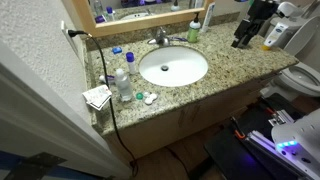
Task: Open the tap
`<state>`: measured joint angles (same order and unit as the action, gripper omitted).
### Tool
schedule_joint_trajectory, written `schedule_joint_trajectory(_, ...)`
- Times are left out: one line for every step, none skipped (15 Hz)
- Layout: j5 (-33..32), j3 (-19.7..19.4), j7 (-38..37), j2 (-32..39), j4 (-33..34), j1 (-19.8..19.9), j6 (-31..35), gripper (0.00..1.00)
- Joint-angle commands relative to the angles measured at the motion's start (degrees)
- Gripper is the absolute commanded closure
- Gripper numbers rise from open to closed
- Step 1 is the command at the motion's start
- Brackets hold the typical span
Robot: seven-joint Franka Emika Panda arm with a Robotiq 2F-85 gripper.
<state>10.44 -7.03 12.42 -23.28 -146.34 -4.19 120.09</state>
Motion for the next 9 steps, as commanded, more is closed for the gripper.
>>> schedule_joint_trajectory(0.4, 0.9, 0.3, 0.1, 0.1, 1.0, -0.2, 0.0)
schedule_joint_trajectory(0.4, 0.9, 0.3, 0.1, 0.1, 1.0, -0.2, 0.0)
schedule_joint_trajectory(1.0, 0.9, -0.1, 1.5, 0.8, 0.8, -1.0, 0.0)
schedule_joint_trajectory(1.4, 1.6, -1.2, 5.4, 2.8, 0.2, 0.4, 0.0)
schedule_joint_trajectory(3.2, 2.6, -2.0, 8.7, 5.0, -1.1, 3.6, 0.0)
schedule_joint_trajectory(4.7, 3.7, -2.3, 10.6, 6.9, -2.1, 5.6, 0.0)
schedule_joint_trajectory(5.6, 5.3, -3.3, 11.9, 9.0, -2.8, 8.9, 0.0)
schedule_joint_trajectory(5.9, 6.8, -4.6, 13.5, 11.2, -3.2, 11.5, 0.0)
schedule_joint_trajectory(5.3, 8.4, -7.1, 15.5, 13.9, -3.4, 14.3, 0.0)
